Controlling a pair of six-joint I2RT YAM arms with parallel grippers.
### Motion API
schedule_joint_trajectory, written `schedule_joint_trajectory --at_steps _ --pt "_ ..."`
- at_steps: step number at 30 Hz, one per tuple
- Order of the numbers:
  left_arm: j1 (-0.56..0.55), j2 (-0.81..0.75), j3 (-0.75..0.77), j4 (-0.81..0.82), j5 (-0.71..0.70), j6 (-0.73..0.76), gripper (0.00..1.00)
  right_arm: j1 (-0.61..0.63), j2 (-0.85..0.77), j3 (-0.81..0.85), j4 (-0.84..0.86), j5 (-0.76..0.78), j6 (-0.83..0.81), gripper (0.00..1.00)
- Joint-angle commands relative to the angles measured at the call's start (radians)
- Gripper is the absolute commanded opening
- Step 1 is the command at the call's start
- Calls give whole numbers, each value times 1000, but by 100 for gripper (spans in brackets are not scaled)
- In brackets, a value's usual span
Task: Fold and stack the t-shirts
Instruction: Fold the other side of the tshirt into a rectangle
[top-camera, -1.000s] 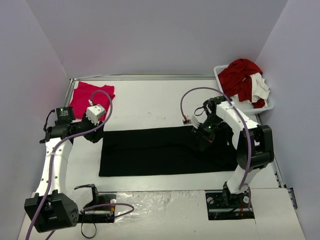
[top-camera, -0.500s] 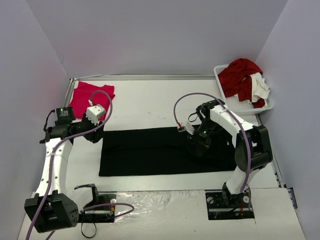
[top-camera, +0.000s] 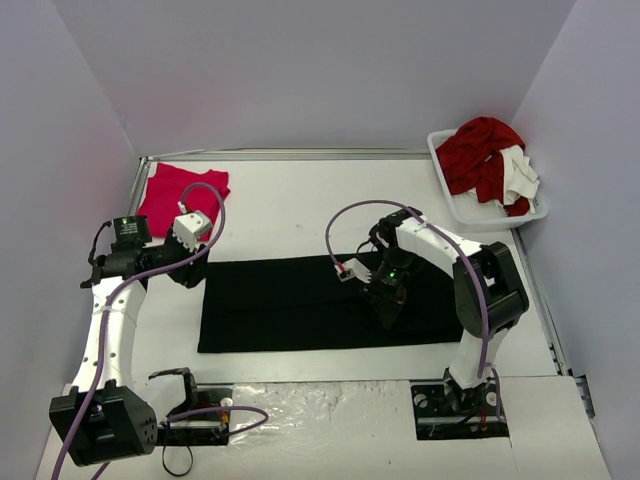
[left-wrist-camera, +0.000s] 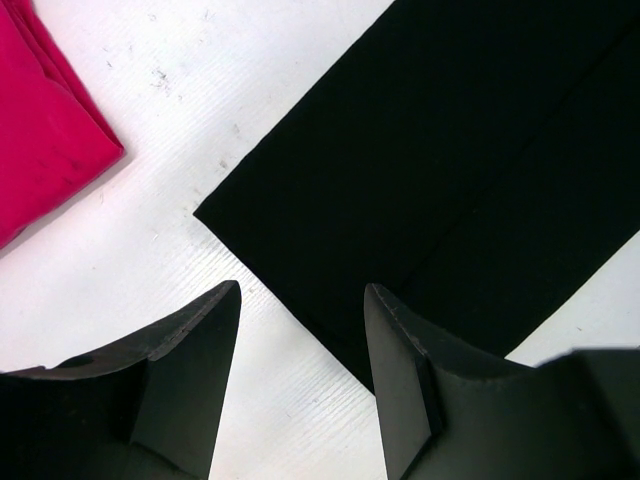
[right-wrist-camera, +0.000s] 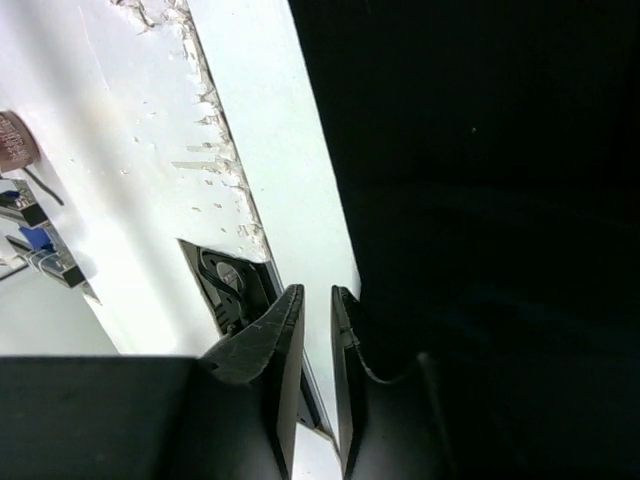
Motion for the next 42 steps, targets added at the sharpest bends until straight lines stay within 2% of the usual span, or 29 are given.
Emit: schedule_joint_trajectory --at_steps 1,2,6,12,18,21,24,25,26,32,42 --pt "9 -28 3 4 26 -4 51 15 18 -3 -64 -17 8 15" --pt "9 -29 1 4 28 -4 52 17 21 -5 -62 -17 10 26" --pt "9 -26 1 6 28 -1 52 18 29 -8 -68 -7 11 41" --pt "9 -28 0 1 32 5 52 12 -23 21 -65 28 42 43" --pt "9 -24 1 4 26 3 52 -60 -158 75 70 172 204 44" --pt "7 -23 4 9 19 -4 54 -151 -195 60 107 261 249 37" --pt "7 -28 1 25 16 -13 55 -212 -213 5 104 337 246 18" --pt "7 -28 0 30 14 -16 55 -235 -217 -12 104 354 246 6" --pt "9 -29 -3 33 13 -18 55 -242 -220 -47 102 367 246 2" --pt "7 -23 -7 67 -6 -33 55 -291 -206 -115 122 413 231 0" --pt "9 18 -8 127 -87 -104 56 -408 27 -86 219 508 214 0"
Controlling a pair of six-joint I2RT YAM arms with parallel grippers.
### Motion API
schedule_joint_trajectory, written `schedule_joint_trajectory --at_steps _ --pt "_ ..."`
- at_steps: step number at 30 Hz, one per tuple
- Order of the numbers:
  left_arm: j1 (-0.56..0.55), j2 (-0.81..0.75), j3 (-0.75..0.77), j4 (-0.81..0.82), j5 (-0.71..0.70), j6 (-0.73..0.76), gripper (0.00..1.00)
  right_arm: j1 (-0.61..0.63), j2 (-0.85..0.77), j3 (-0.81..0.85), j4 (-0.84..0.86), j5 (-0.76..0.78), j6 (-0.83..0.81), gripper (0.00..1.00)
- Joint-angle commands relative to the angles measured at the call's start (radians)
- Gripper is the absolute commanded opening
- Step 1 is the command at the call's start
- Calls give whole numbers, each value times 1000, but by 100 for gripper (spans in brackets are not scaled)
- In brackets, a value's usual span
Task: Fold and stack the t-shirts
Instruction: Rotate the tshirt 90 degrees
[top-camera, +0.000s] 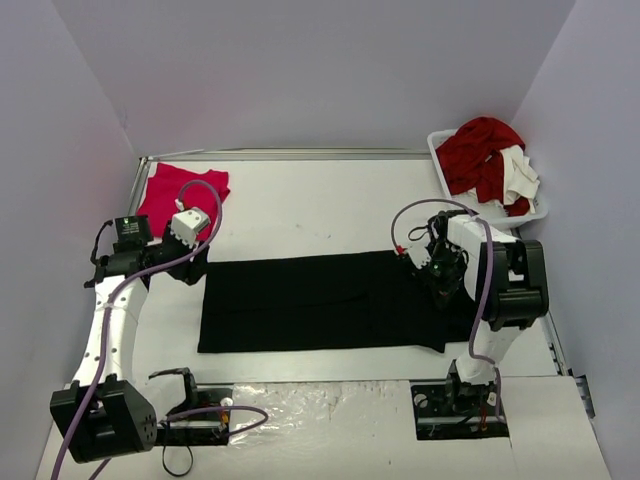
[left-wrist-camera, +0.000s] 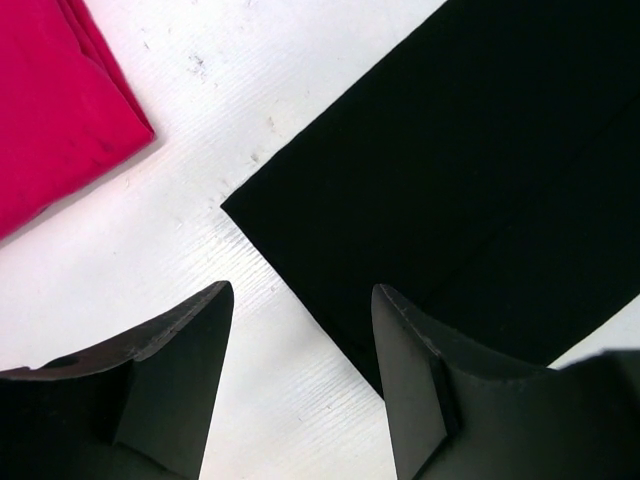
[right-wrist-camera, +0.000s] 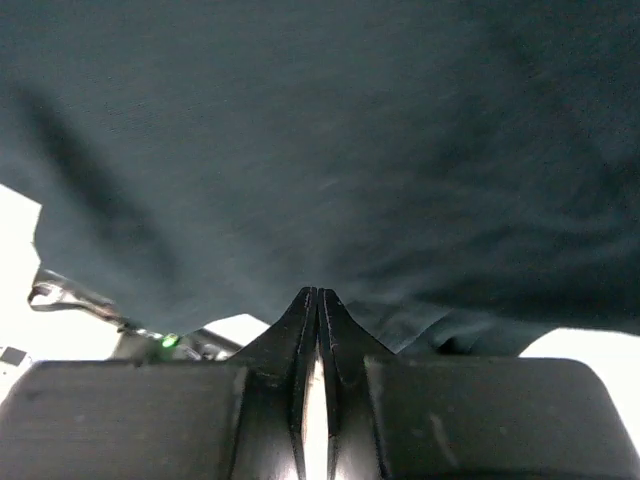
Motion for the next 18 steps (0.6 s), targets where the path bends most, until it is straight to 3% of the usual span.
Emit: schedule_joint_trajectory --at_steps 1,7,18 --pt "9 16 25 41 -23 -46 56 -22 89 42 2 72 -4 0" --pt "10 31 38 37 -57 -46 56 -48 257 166 28 95 21 0" --pt "10 46 70 38 -132 -43 57 -34 531 545 -1 63 48 0"
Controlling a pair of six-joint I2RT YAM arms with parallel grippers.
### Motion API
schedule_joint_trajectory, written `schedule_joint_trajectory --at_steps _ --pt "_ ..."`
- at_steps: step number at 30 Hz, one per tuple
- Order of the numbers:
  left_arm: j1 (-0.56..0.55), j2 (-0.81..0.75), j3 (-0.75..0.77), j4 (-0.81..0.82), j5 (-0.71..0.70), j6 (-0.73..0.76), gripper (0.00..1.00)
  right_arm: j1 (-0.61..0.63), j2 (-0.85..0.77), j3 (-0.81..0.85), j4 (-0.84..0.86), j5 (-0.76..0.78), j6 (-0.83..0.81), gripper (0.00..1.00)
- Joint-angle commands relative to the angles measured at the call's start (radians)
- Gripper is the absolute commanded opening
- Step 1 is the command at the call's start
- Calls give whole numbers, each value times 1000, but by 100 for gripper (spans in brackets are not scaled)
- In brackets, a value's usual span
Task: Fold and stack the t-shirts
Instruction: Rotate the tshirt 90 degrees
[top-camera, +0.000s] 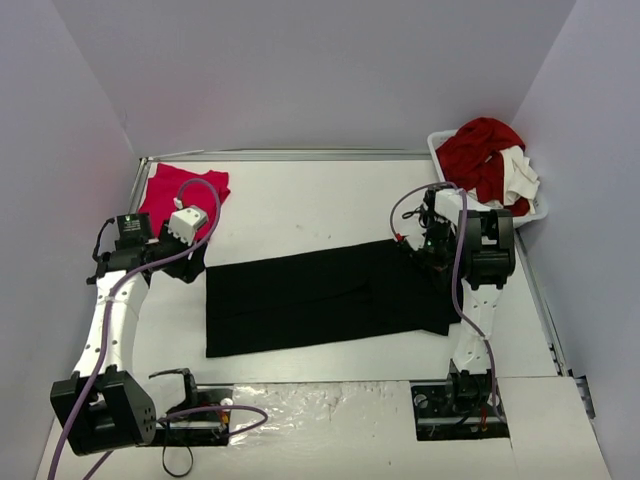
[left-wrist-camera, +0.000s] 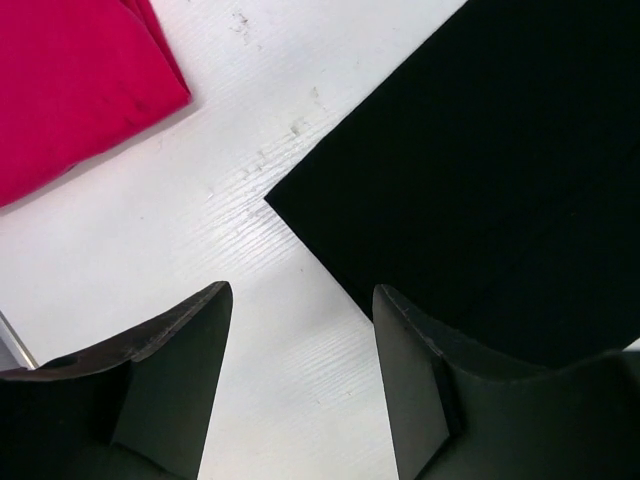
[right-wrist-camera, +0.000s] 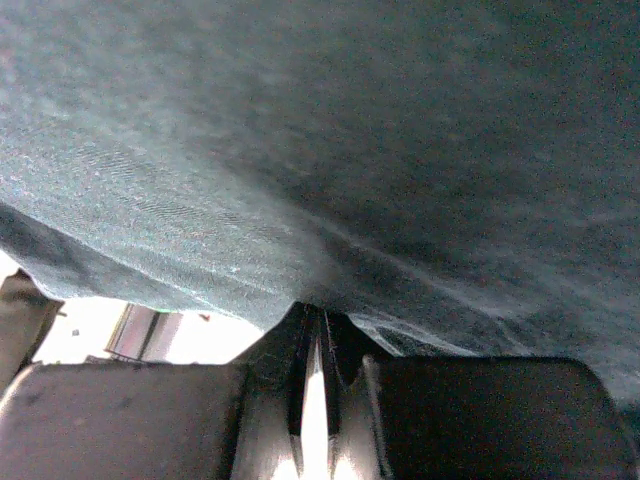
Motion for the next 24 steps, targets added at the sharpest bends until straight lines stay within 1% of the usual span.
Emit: schedule_joint_trajectory --at_steps 1,5,6,9,10,14,19,20,22,23,24 --pt "10 9 71 16 -30 -9 57 18 106 119 227 -29 -18 0" --pt "12 36 96 13 -52 -18 58 58 177 257 189 -45 -29 0" --pt "13 41 103 15 -60 -20 58 66 189 317 184 -46 -32 0" --pt "13 56 111 24 -78 -30 58 101 255 420 155 -63 -41 0" --pt "13 61 114 33 -83 -35 58 110 287 487 138 -77 -52 0" --pt "16 70 110 62 -113 -55 58 143 355 638 120 -100 -64 0" --pt "18 98 122 67 -155 -67 59 175 421 770 132 -117 -90 0" --pt "18 110 129 65 -156 -70 59 178 433 828 135 -120 -90 0" --pt "18 122 139 61 -166 -72 59 182 460 879 161 -134 -90 0" --pt "18 133 145 61 -175 -73 59 186 465 911 176 -137 -90 5" --pt "18 138 148 62 -179 -72 59 192 468 922 219 -140 -90 8"
